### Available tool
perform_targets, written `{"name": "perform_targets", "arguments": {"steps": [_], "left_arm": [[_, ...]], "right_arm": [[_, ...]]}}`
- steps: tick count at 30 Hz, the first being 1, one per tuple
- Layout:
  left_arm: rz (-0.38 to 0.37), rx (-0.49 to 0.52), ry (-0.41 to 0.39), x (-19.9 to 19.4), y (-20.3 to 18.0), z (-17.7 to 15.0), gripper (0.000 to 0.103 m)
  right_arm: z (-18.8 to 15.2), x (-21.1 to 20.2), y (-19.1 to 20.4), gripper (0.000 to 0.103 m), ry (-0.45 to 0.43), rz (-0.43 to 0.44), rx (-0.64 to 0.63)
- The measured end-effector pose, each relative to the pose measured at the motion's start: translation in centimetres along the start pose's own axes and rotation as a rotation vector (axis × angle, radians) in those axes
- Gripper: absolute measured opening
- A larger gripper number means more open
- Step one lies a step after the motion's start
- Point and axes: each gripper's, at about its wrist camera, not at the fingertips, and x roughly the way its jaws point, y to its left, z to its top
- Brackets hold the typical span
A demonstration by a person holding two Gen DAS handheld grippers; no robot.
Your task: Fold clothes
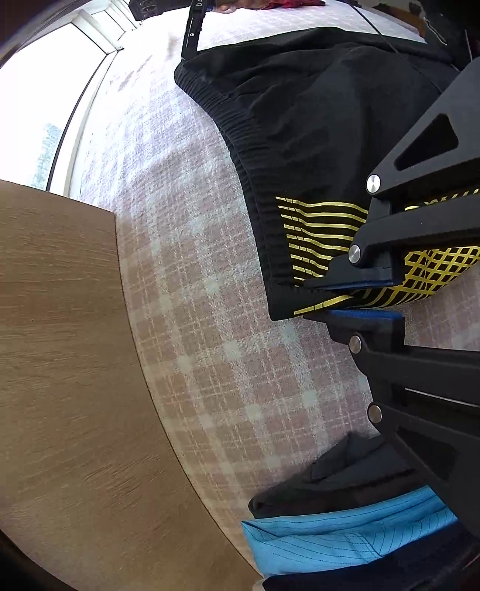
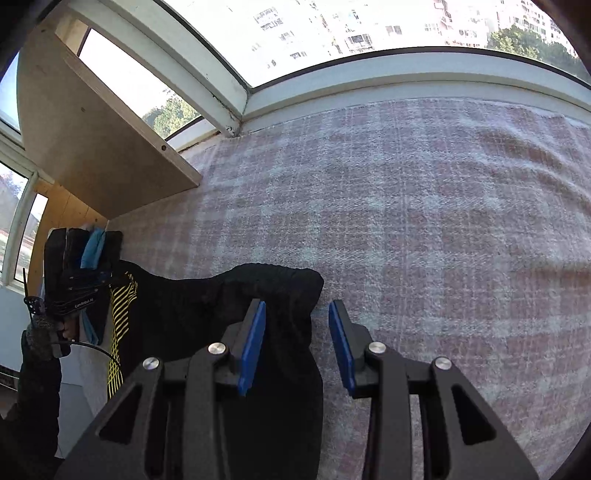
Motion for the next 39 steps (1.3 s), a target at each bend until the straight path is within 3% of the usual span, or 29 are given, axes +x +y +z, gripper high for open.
{"name": "perform_targets", "arguments": {"steps": [8,9,10,11,14,19,27,33,36,39], "left_arm": [[-0.011,-0.013,-0.05,-1.0,-0.2,-0.9,0.005],[-0.013,-0.016,-0.062,-1.2,-0.3,-1.0,0.005],[-0.017,-0.021,-0.076,-1.7,-0.4,-1.2,0.005],[-0.033,-0.035,-0.111,-3.1,-0.4,-1.7,0.005],[-0.087,-0.054,-0.23,-8.8,-0.4,-3.3,0.005],[-0.08,0.012,-0.45,-21.7,-1.7,-6.3,0.005],[-0.023,0.167,-0.761,-41.3,-6.6,-11.7,0.005],[-0.006,0.267,-0.867,-48.6,-9.8,-16.8,0.005],[-0.044,0.294,-0.872,-49.9,-10.6,-18.1,0.005],[-0.105,0.31,-0.848,-49.5,-11.3,-18.1,0.005]], "right_arm": [[1.3,3.3,-0.5,0.033,0.063,0.128,0.091],[1.3,3.5,-0.6,0.018,0.058,0.157,0.108],[1.1,3.5,-0.8,0.009,0.061,0.193,0.128],[0.7,3.2,-0.7,0.007,0.049,0.209,0.141],[-0.9,-1.4,0.8,0.007,-0.065,0.247,0.125],[-4.1,-12.2,5.7,0.006,-0.279,0.269,0.018],[-11.0,-32.4,18.8,0.006,-0.597,0.176,-0.309],[-17.2,-41.7,24.3,0.006,-0.766,0.078,-0.426],[-20.7,-43.8,25.5,0.006,-0.823,0.023,-0.446],[-23.1,-45.4,25.8,0.006,-0.851,0.022,-0.448]]}}
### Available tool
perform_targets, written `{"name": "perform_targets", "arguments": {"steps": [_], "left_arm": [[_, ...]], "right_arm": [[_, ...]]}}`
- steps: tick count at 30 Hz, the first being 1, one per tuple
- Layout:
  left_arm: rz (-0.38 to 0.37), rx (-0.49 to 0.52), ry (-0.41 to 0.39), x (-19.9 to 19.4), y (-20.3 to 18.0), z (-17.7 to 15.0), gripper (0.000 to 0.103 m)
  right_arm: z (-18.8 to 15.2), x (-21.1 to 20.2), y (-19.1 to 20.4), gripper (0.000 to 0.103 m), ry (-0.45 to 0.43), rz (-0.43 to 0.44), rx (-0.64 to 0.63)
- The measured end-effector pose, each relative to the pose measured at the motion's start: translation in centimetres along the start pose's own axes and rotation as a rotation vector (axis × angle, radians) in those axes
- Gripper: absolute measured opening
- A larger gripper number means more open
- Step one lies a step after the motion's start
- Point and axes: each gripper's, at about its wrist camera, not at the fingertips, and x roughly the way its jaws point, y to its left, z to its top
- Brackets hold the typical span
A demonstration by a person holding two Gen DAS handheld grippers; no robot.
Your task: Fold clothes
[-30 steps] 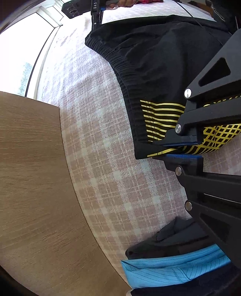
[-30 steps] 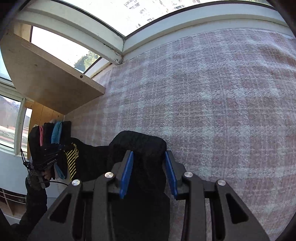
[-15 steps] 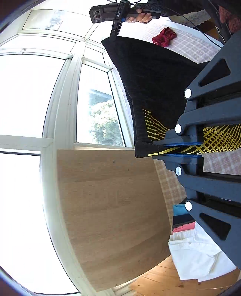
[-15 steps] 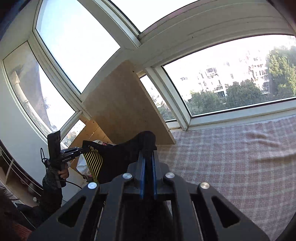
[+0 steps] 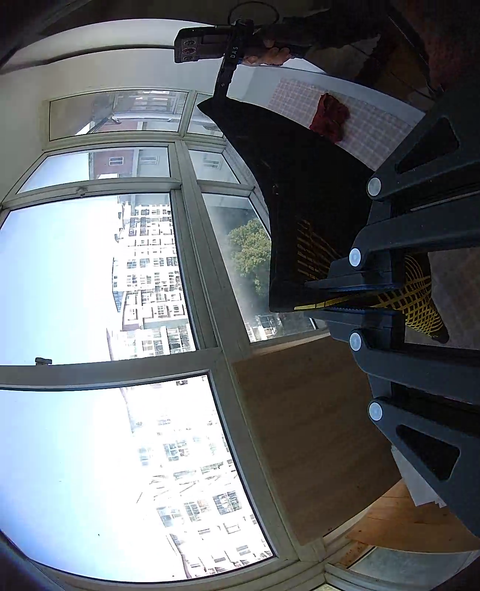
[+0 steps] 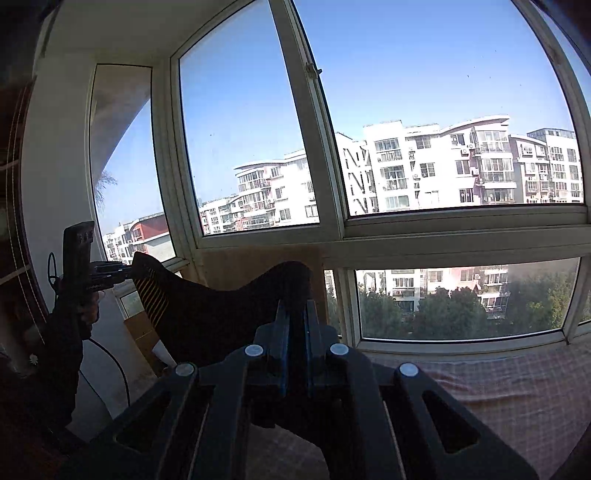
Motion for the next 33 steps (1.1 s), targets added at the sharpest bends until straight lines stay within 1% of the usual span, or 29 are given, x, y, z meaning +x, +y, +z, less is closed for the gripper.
{"name": "perform_targets", "arguments": {"steps": [3,5,8,9,10,11,13,16,17,19,20,22,23,25,27,28,30,31,32,33], "left_arm": [[-0.039,-0.013,0.034,0.3,0.3,-0.3,0.005],[-0.054,-0.053,0.082,2.8,1.3,-2.2,0.006],[-0.078,-0.116,0.157,6.8,2.9,-5.3,0.006],[-0.096,-0.157,0.211,9.0,3.6,-7.6,0.006],[-0.114,-0.199,0.266,11.4,4.4,-10.1,0.006],[-0.133,-0.251,0.333,14.6,5.1,-13.3,0.006],[-0.136,-0.326,0.497,20.4,6.0,-19.9,0.006],[-0.11,-0.395,0.689,27.0,6.7,-28.6,0.005],[-0.101,-0.418,0.75,29.1,6.9,-31.3,0.005],[-0.079,-0.465,0.82,30.7,7.5,-34.8,0.005],[-0.086,-0.481,0.83,30.5,7.6,-35.5,0.006],[-0.099,-0.509,0.85,29.9,7.8,-36.7,0.013],[-0.099,-0.496,0.85,29.2,7.7,-36.7,0.016],[-0.099,-0.481,0.848,27.8,7.8,-36.5,0.021],[-0.086,-0.453,0.838,26.9,7.7,-35.7,0.021],[-0.074,-0.431,0.835,26.7,7.6,-35.0,0.021],[-0.065,-0.4,0.832,26.5,7.4,-34.1,0.023],[-0.065,-0.391,0.832,26.5,7.2,-34.0,0.025],[-0.06,-0.388,0.839,26.7,7.2,-34.0,0.026],[-0.053,-0.388,0.848,27.0,7.4,-34.1,0.026]], "right_arm": [[-0.1,-1.3,0.7,0.006,-0.008,-0.021,-0.014],[-0.3,-1.0,0.5,0.006,0.008,-0.033,-0.004],[-1.6,0.9,-0.7,0.006,0.052,-0.077,0.012],[-2.8,2.2,-1.5,0.006,0.079,-0.086,0.035],[-4.6,3.9,-2.3,0.006,0.114,-0.098,0.058],[-6.6,5.6,-3.1,0.006,0.151,-0.111,0.08],[-12.0,9.7,-4.4,0.006,0.258,-0.155,0.12],[-21.8,16.1,-6.0,0.006,0.488,-0.169,0.212],[-24.6,18.0,-6.1,0.006,0.557,-0.173,0.217],[-30.2,21.7,-6.2,0.006,0.692,-0.181,0.224],[-31.9,22.7,-5.9,0.006,0.739,-0.185,0.194],[-35.1,24.5,-5.3,0.006,0.83,-0.191,0.139],[-35.7,24.7,-5.2,0.006,0.856,-0.17,0.151],[-36.2,24.3,-5.2,0.007,0.888,-0.134,0.167],[-36.2,24.1,-5.7,0.011,0.933,-0.13,0.159],[-35.9,23.9,-6.2,0.013,0.938,-0.115,0.178],[-34.7,23.3,-7.8,0.014,0.9,-0.057,0.252],[-34.1,22.9,-8.6,0.02,0.881,-0.028,0.286],[-33.5,22.8,-9.4,0.035,0.868,-0.006,0.305],[-32.9,22.6,-10.1,0.042,0.854,0.015,0.323]]}}
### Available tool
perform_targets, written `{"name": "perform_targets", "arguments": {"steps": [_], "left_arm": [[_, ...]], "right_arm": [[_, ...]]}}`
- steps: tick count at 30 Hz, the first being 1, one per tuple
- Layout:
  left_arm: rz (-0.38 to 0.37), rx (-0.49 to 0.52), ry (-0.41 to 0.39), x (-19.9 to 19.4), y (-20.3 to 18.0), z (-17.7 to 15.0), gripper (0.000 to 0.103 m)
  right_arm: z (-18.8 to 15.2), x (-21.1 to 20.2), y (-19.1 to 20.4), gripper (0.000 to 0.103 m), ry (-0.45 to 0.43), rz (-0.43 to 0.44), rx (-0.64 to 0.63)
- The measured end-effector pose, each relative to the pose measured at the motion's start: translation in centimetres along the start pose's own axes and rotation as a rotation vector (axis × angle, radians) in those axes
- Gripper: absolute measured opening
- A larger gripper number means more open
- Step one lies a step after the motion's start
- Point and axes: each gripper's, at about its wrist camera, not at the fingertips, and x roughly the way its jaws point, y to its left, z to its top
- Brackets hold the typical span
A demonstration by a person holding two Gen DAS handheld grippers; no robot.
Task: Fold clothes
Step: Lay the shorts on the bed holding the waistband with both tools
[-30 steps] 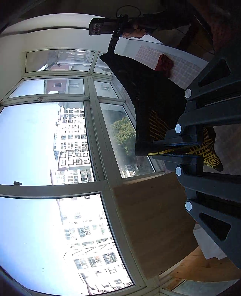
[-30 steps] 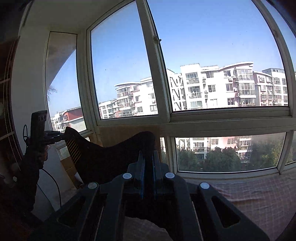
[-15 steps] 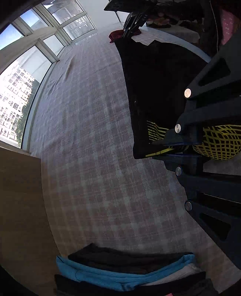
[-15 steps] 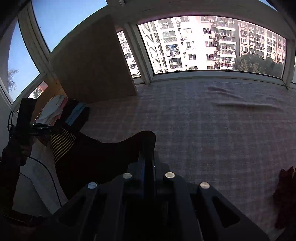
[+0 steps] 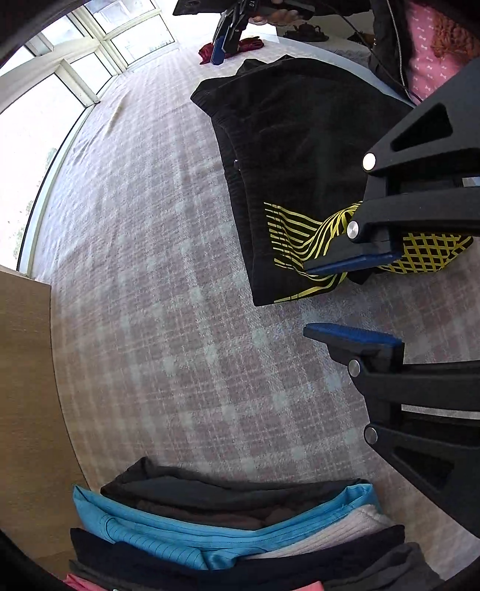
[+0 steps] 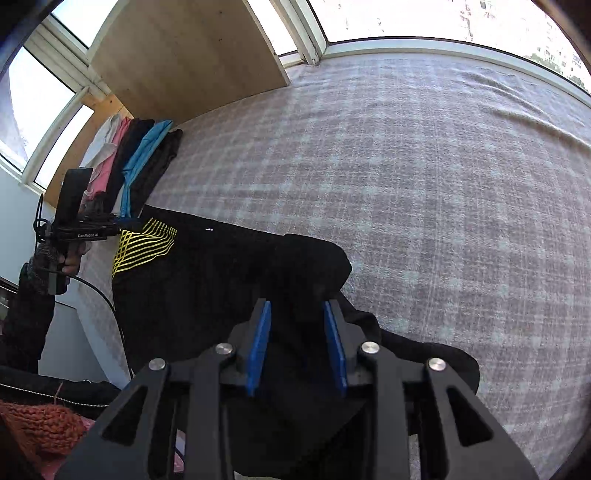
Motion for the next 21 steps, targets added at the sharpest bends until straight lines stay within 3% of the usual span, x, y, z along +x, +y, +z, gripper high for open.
{"name": "perform_targets", "arguments": {"steps": [1,4,8,15,19,21], "left_arm": [[0.007,-0.004,0.007,0.2,0.2,0.2,0.025],[-0.01,-0.019,0.009,0.0,0.5,0.5,0.025],[0.018,-0.007,-0.004,-1.0,0.3,1.0,0.028],[0.101,-0.004,-0.02,-2.2,-0.2,1.3,0.03],[0.152,0.056,-0.014,-1.2,-2.4,2.3,0.031],[0.163,0.079,-0.004,-0.4,-3.1,3.0,0.04]], "right_arm": [[0.5,-0.5,-0.7,0.046,-0.017,0.018,0.001],[1.8,-1.2,-3.6,0.046,-0.032,0.069,0.039],[2.7,-0.5,-7.7,0.046,-0.012,0.016,0.117],[3.8,3.5,-6.8,0.045,0.068,0.057,0.074],[3.4,4.8,-4.6,0.037,0.093,0.098,0.042],[3.3,4.8,-4.1,0.037,0.097,0.107,0.032]]}}
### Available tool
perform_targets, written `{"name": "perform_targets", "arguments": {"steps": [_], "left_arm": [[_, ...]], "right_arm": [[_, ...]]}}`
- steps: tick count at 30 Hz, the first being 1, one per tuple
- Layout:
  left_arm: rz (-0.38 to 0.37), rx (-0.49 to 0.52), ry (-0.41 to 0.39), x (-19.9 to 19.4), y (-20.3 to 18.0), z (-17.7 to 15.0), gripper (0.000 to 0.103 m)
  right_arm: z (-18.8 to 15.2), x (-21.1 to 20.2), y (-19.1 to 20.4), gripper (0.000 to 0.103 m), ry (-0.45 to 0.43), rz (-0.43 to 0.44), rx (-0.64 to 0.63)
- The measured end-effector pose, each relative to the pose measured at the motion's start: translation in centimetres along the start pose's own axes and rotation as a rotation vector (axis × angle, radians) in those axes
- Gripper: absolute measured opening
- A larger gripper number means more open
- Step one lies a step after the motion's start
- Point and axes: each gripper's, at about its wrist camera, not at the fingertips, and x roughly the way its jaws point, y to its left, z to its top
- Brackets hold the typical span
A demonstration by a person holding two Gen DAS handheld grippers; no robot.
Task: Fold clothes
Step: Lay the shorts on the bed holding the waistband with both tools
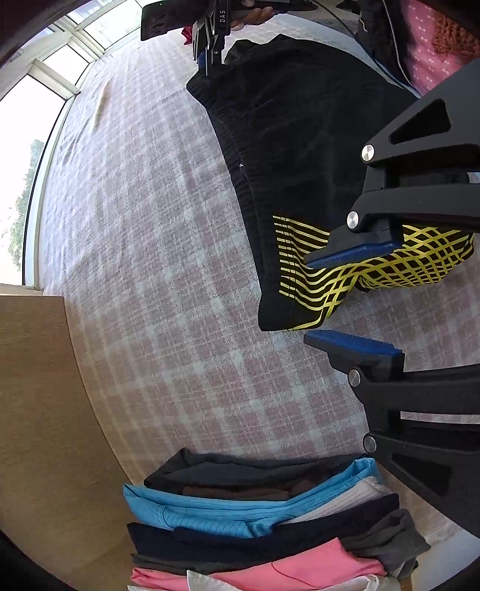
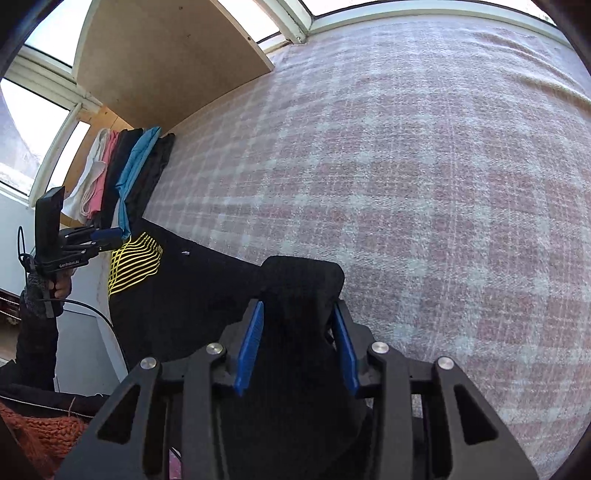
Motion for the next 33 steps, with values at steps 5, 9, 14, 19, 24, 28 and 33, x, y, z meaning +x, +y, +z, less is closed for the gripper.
{"name": "perform_targets", "arguments": {"steps": [5,9,14,19,24,28,33], "left_arm": [[0.13,0.088,0.051,3.1,-1.7,1.8,0.04],[0.186,0.14,0.089,5.2,-2.5,2.4,0.04],[0.143,0.128,0.093,5.5,-1.9,2.4,0.023],[0.051,0.003,0.056,3.9,2.2,2.1,0.007],[-0.039,-0.102,0.036,3.0,5.9,1.1,0.008],[-0.035,-0.112,0.049,3.7,6.6,0.7,0.008],[-0.016,-0.089,0.056,4.1,6.5,0.8,0.008]], "right_arm": [[-0.4,0.1,0.9,0.037,0.011,0.001,-0.018],[-0.8,-0.2,0.7,0.037,0.009,-0.006,-0.013],[-0.5,0.2,0.9,0.037,0.011,-0.018,-0.003],[-0.4,-0.2,0.4,0.037,0.003,-0.026,0.016],[-0.2,-1.1,-0.4,0.037,-0.019,0.008,0.044],[0.6,-2.0,-1.7,0.037,-0.049,0.05,0.098],[2.2,-0.8,-2.8,0.037,-0.002,0.077,0.124]]}}
